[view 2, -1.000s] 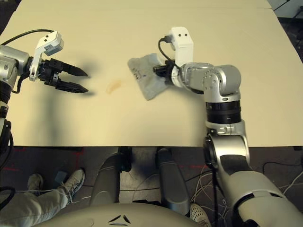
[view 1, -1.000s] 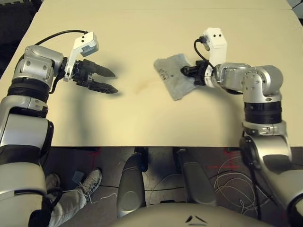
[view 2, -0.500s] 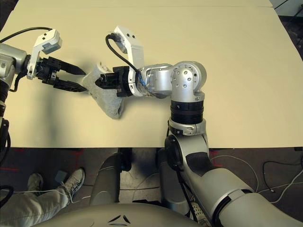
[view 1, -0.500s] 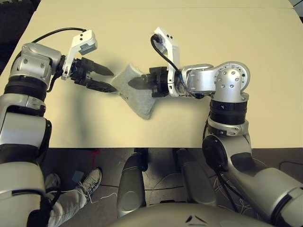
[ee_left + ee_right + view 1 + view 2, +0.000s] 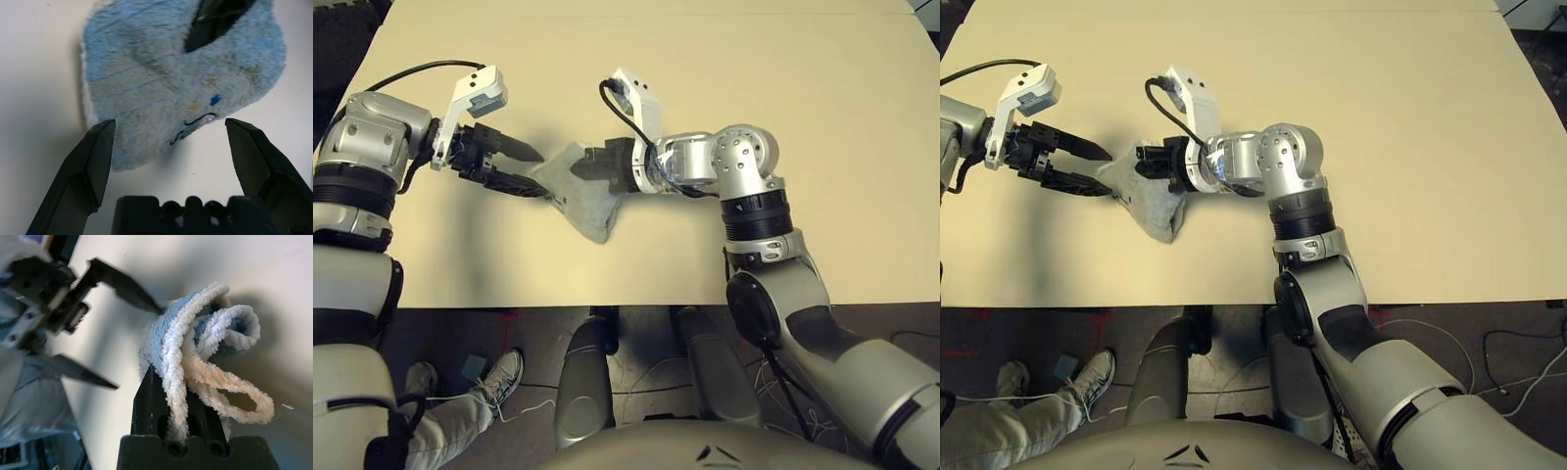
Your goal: Wipe the water off the table with a rag.
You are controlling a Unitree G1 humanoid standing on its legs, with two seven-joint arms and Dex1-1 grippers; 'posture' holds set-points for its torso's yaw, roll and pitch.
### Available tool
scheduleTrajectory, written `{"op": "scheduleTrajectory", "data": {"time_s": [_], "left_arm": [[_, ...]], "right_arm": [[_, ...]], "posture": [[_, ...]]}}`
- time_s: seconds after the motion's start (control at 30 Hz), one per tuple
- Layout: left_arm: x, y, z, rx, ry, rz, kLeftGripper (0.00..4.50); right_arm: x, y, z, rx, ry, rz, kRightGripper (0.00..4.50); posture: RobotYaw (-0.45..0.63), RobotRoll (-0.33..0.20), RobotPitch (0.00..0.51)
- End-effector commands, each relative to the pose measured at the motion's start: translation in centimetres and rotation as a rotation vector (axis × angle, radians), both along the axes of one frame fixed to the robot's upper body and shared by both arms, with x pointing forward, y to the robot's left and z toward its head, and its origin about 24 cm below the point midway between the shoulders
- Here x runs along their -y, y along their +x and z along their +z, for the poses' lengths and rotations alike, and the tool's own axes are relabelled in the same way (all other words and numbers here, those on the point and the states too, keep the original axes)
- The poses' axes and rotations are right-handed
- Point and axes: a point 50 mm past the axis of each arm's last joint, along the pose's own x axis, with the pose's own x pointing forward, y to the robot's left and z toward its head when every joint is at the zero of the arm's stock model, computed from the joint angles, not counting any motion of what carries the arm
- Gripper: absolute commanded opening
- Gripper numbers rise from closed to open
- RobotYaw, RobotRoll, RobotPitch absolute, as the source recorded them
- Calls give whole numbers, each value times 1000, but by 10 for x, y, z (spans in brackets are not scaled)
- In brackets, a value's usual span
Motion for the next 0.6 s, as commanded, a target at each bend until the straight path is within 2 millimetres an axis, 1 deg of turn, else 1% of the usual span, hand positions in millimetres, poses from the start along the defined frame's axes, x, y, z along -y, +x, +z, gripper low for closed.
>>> {"op": "scheduleTrajectory", "data": {"time_s": [0.03,0.07,0.13,0.23,0.3,0.37,0.5,0.6], "left_arm": [[-1,-2,-4,-21,5,-5,4500],[-1,-2,-4,-21,4,-6,4500],[0,-1,-3,-19,3,-8,4500],[0,0,-2,-17,5,-7,4500],[1,0,-2,-15,7,-6,4500],[1,1,-2,-15,7,-7,4500],[2,2,-2,-14,7,-8,4500],[2,2,-3,-15,6,-9,4500]], "right_arm": [[-10,-3,-8,34,-45,-4,33],[-6,-1,-10,49,-63,-17,33],[12,4,-18,78,-120,-66,33],[34,9,-30,114,-198,-119,33],[62,13,-43,105,-268,-187,33],[83,15,-50,109,-310,-243,33],[109,20,-50,115,-339,-322,33],[129,25,-46,129,-357,-392,33]], "posture": [[-166,0,322],[-166,0,322],[-170,0,326],[-175,0,326],[-176,0,327],[-183,0,328],[-190,0,329],[-197,0,328]]}}
